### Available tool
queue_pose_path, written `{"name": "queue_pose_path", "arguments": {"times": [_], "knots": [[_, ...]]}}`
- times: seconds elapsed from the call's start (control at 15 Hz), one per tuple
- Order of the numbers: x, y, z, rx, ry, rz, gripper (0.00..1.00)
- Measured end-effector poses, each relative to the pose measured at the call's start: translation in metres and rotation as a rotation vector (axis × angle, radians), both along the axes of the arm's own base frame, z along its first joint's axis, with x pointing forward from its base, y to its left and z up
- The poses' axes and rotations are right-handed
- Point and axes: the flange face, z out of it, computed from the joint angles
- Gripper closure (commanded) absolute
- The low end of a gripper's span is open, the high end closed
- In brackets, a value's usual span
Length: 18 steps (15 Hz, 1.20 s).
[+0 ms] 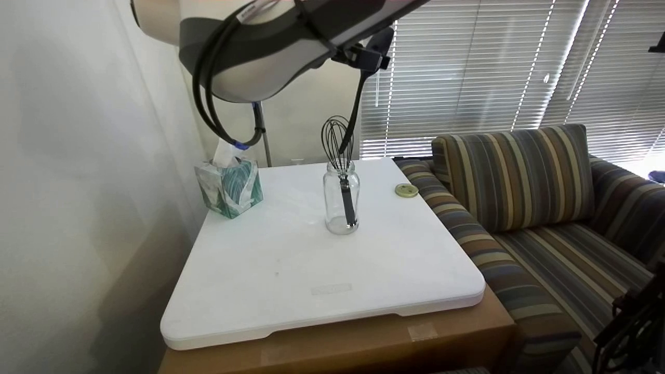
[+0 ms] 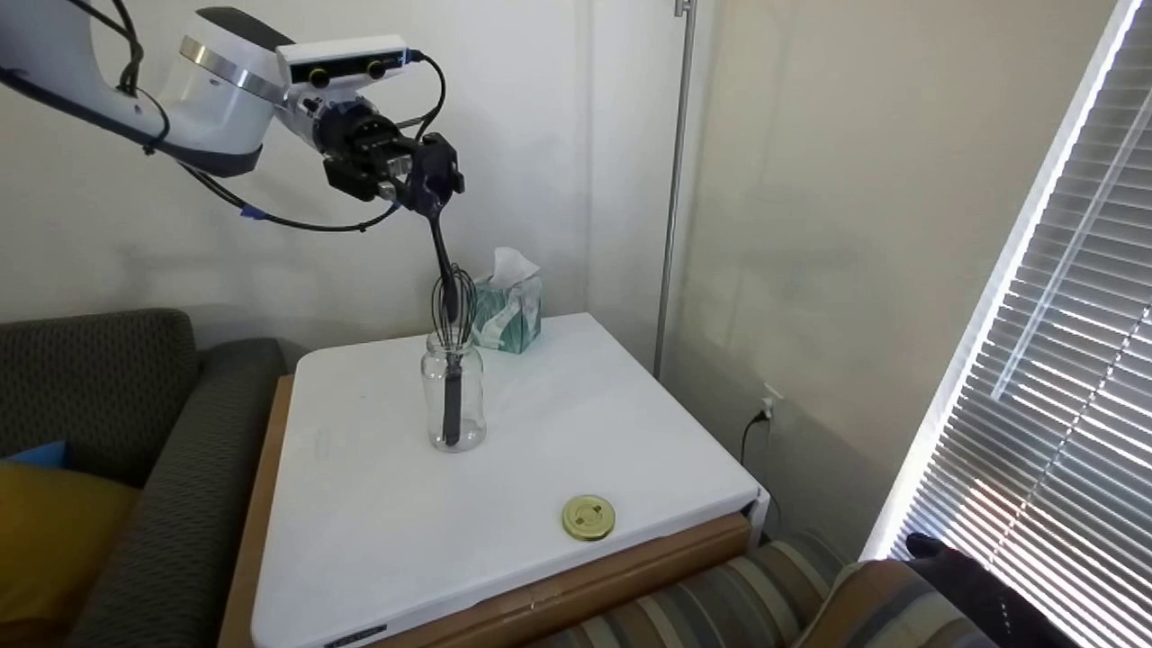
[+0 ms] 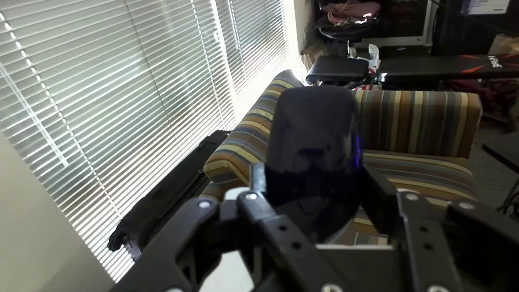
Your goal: Put the dishing spoon in the glass cup
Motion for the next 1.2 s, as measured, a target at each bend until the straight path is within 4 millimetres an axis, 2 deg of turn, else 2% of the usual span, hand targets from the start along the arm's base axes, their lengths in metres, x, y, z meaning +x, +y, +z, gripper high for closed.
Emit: {"name": "queue_pose_path", "arguments": {"times": [0.67,1.2], "knots": [[-0.013,-0.002,0.007,-0.064,0.021,-0.073,0.67],[-0.022,-0.008,-0.006,-0.104,0.071,-0.12,0.67]]}}
